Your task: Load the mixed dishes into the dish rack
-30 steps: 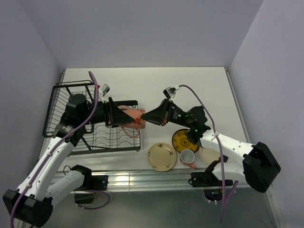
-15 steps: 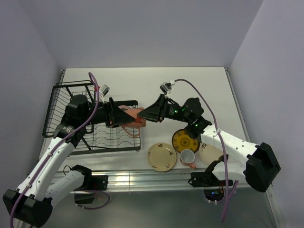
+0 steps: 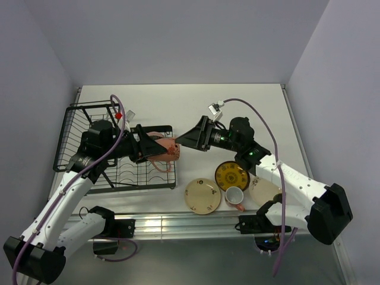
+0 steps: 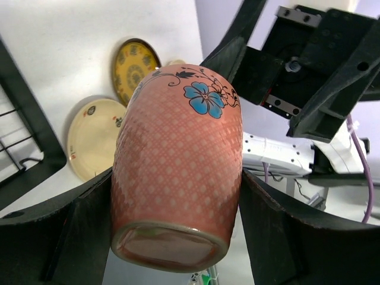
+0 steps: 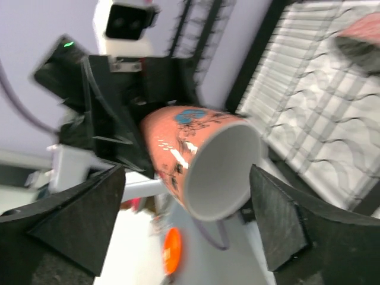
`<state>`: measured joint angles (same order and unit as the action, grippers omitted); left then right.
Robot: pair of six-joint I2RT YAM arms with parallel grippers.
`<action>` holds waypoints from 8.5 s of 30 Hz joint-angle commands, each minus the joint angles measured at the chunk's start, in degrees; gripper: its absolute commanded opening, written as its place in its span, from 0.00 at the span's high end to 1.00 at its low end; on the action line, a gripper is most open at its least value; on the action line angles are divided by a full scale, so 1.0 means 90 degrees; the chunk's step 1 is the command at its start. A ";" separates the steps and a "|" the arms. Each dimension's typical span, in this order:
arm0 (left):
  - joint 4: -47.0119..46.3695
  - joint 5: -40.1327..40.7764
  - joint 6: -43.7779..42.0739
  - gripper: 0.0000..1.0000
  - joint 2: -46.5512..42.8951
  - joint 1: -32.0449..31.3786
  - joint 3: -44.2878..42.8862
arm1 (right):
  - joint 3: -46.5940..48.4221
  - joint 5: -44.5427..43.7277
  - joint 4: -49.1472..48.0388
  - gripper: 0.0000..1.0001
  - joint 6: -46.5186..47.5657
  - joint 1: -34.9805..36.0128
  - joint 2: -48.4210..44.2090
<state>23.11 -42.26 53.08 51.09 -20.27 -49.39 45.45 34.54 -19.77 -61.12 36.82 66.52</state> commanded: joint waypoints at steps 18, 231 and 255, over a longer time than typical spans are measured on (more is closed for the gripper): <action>0.2500 0.2478 0.0604 1.00 0.0573 -0.0023 -0.1954 | 0.2517 -0.6316 0.5272 0.04 0.4135 0.3267 -0.0977; 0.2461 0.3641 -0.1044 0.03 0.0642 -0.0277 -0.4865 | 0.4960 -0.2540 -0.2119 1.00 0.3560 0.2599 0.6437; 0.2246 0.3504 -0.0917 0.03 0.0368 -0.0277 -0.4522 | 0.3281 -0.2813 -0.2676 1.00 0.3041 0.2598 0.6271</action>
<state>46.00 -9.45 45.08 55.31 -22.90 -90.39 77.32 11.64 -43.94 -33.91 60.23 125.84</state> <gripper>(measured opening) 0.967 0.206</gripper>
